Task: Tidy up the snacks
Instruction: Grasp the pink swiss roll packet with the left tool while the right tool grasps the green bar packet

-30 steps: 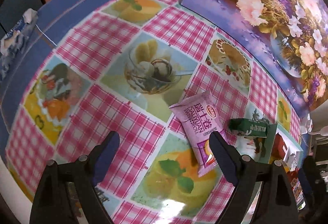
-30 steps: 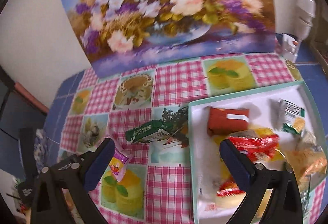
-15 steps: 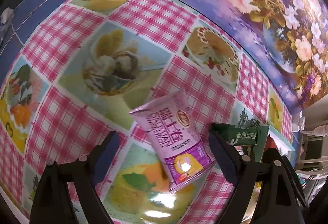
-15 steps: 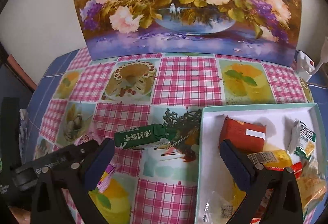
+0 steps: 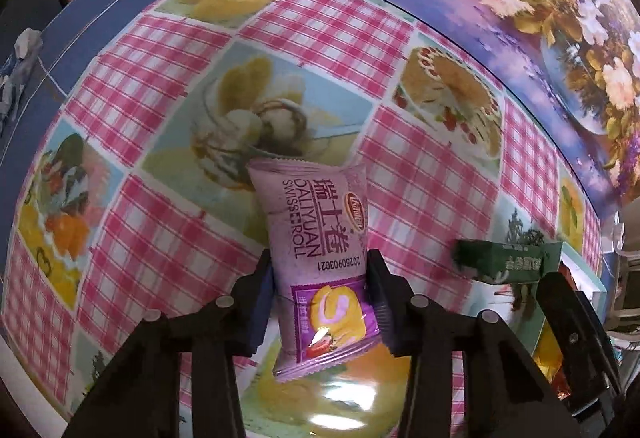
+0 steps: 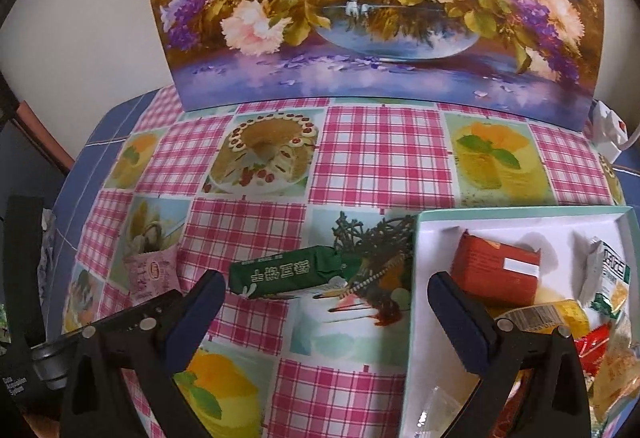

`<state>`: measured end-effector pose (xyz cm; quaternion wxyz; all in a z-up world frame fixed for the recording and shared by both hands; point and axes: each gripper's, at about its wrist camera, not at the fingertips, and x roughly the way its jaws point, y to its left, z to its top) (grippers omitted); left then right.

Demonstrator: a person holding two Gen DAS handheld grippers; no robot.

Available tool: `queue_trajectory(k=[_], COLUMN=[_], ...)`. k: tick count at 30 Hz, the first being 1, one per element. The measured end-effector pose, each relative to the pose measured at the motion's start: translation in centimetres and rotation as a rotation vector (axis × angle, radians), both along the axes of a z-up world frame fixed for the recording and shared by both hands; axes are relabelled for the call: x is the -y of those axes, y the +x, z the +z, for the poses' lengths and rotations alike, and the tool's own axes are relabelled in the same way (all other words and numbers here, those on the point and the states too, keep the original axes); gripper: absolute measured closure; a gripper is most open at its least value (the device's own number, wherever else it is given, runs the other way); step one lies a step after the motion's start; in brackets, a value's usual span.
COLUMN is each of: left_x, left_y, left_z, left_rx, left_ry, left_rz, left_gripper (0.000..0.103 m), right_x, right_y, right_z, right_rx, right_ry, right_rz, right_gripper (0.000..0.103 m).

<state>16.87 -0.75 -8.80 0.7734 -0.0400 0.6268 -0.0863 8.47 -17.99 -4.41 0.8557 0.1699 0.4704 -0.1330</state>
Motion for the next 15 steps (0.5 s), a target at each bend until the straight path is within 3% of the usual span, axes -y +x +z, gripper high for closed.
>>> queue_trajectory(k=[5, 15], left_x=[-2.1, -4.8], left_y=[0.6, 0.8], left_z=[0.2, 0.1], left_rx=[0.011, 0.003], left_ry=[0.049, 0.047], left_rz=[0.064, 0.097], left_gripper=[0.058, 0.057], right_x=[-1.1, -3.8], right_y=[0.7, 2.8], right_z=[-0.4, -3.1], right_rx=[0.002, -0.053], right_ry=[0.000, -0.098], right_rz=[0.043, 0.121], right_gripper=[0.000, 0.001])
